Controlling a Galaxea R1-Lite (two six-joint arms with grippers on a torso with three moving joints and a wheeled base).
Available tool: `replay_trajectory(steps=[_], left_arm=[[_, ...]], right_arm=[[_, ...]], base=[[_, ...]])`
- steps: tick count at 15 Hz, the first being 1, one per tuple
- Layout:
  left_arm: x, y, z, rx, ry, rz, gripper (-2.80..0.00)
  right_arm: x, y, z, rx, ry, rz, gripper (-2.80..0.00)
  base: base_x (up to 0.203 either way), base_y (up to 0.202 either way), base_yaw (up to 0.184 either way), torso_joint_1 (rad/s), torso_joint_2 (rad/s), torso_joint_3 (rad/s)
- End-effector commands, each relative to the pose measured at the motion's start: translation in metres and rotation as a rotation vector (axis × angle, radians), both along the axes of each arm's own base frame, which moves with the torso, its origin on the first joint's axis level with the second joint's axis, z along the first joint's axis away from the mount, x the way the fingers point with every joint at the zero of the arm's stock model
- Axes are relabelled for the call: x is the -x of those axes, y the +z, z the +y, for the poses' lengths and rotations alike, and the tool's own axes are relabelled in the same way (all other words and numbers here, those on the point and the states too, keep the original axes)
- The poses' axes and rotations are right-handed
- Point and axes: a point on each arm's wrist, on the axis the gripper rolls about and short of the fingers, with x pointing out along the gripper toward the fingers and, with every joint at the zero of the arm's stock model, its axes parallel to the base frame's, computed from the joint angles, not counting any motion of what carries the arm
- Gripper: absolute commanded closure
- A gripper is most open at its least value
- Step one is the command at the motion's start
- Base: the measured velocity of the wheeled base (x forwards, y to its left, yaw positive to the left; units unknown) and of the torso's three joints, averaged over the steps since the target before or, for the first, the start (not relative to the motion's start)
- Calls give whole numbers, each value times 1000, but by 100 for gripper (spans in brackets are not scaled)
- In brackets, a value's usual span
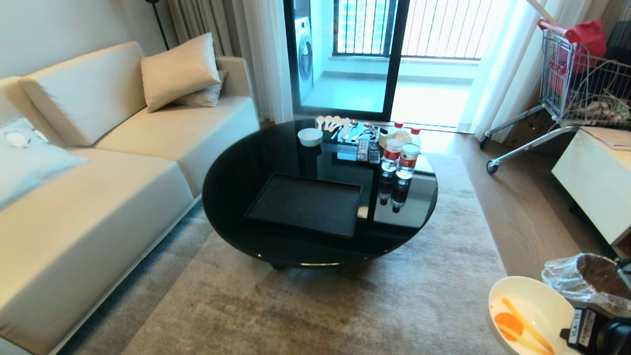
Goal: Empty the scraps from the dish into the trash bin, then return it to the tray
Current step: Move the bowl over the trash can
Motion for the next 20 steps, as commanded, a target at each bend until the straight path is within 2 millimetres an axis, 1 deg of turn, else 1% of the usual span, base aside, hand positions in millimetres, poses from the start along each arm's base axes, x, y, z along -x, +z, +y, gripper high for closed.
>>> replay_trajectory(steps=[1, 2, 4, 20], left_arm=[[0, 0, 0, 1, 0, -1, 0], [0, 0, 0, 1, 0, -1, 0], [0, 0, 0, 1, 0, -1, 0], [0, 0, 0, 1, 0, -1, 0]], right_arm=[[-1, -1, 1, 0, -3, 8, 0], [-1, -1, 1, 1, -3, 11, 0], [-1, -2, 1, 1, -4, 13, 0], [-2, -4, 1, -9, -19, 25, 0]], base=[[0, 0, 0, 0, 0, 0], [0, 0, 0, 0, 0, 0], [1, 5, -114, 5, 4, 6], [0, 10, -166, 4, 2, 2]])
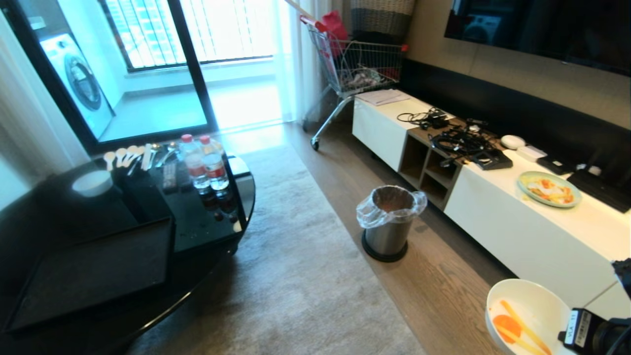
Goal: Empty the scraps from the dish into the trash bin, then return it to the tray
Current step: Move the bowl over the trash can
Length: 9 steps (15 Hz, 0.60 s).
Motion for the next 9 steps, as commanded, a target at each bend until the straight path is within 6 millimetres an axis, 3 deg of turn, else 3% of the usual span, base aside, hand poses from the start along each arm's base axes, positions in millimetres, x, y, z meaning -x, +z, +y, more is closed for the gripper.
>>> replay_trajectory(steps=[1, 7, 9], left_arm=[[0, 0, 0, 1, 0, -1, 0], [0, 0, 0, 1, 0, -1, 0], [0, 0, 0, 1, 0, -1, 0]], right_arm=[[0, -1, 0, 0, -5, 4, 0], [1, -1, 0, 0, -4, 2, 0], [0, -1, 0, 1, -2, 1, 0]], base=[[0, 9, -169, -2, -1, -1], [0, 9, -156, 3, 3, 1], [0, 1, -42, 3, 1, 1]])
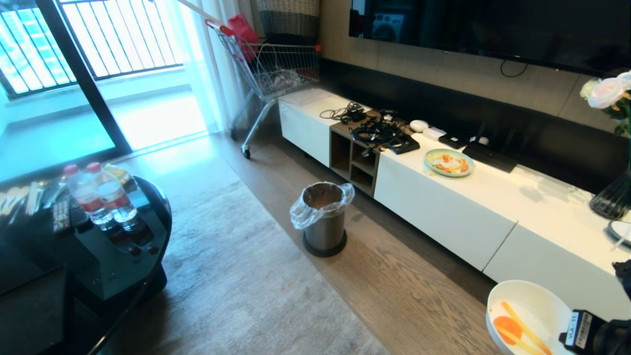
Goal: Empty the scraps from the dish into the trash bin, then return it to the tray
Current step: Move the bowl over the trash can
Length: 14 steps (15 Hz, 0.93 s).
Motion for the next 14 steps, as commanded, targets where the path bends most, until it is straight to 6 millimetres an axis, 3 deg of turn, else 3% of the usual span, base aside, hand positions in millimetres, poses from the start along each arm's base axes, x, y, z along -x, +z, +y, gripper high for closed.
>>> replay_trajectory(steps=[1, 14], left_arm=[[0, 0, 0, 1, 1, -1, 0], [0, 0, 0, 1, 1, -1, 0]], right_arm=[[0, 1, 0, -1, -1, -3, 0], [-4, 3, 6, -2, 33, -8, 0]], base=[[0, 0, 0, 0, 0, 0], [0, 0, 0, 0, 0, 0]])
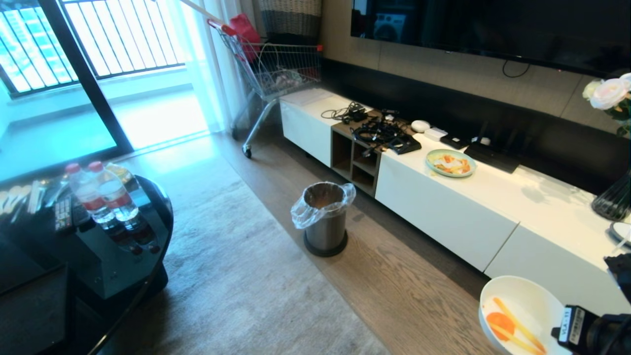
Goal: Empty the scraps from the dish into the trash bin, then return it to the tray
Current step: Move the bowl over the trash can
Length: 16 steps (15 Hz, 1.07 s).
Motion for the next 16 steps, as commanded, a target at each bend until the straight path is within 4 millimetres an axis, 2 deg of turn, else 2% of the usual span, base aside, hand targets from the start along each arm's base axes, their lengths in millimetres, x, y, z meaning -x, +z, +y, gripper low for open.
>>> replay_trajectory(steps=[1, 11, 16], left_arm=[[0, 0, 0, 1, 1, -1, 0], [0, 0, 0, 1, 1, -1, 0], [0, 0, 0, 1, 1, -1, 0]], right_arm=[[-1, -1, 0, 1, -3, 5, 0], [1, -2, 0, 1, -4, 12, 0], [2, -5, 0, 5, -4, 20, 0]], base=[[0, 0, 0, 0, 0, 0], [6, 0, 0, 0, 1, 0], [175, 0, 2, 2, 3, 1]])
